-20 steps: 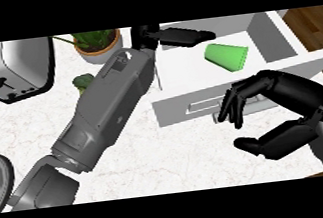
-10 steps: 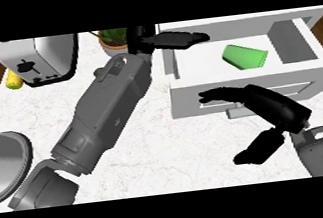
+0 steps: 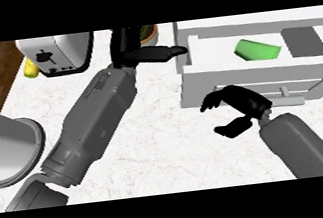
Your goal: Pick up the cup, place it into the drawer and close the drawer
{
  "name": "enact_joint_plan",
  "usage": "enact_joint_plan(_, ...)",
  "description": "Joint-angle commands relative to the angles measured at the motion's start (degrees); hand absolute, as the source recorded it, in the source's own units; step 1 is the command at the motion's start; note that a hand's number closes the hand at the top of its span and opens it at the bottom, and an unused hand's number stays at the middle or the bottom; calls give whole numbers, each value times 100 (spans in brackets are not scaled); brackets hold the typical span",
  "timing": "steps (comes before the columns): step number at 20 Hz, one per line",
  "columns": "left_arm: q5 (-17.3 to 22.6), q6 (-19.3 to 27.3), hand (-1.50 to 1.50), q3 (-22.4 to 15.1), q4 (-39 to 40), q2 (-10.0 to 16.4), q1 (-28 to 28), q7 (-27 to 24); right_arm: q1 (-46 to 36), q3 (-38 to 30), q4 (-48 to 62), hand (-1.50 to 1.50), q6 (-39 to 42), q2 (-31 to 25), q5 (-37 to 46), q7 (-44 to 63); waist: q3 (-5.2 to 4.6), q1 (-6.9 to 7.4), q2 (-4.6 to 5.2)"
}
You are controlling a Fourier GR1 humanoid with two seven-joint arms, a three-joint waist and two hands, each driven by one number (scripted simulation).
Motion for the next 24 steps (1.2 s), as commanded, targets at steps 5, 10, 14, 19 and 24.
enact_joint_plan(5,-2,-373,-150,-39,-576,419,582,139,-1118,-694,2444,150,-998,166,189,-1385,19,340,75)
enact_joint_plan(10,104,-681,-150,-39,-946,646,775,411,-2052,-1398,3178,150,-1139,-88,-112,-1539,23,534,118)
enact_joint_plan(14,84,-686,-150,-102,-1173,642,976,409,-2662,-1687,3635,150,-1259,-317,-165,-1433,23,691,135)
enact_joint_plan(19,113,-986,-150,-127,-1255,842,1230,470,-2812,-1991,3673,150,-1037,-646,-450,-1382,19,793,184)
enact_joint_plan(24,76,-1087,-150,-164,-1378,980,1248,522,-2908,-2140,3524,150,-840,-785,-655,-1303,18,880,183)
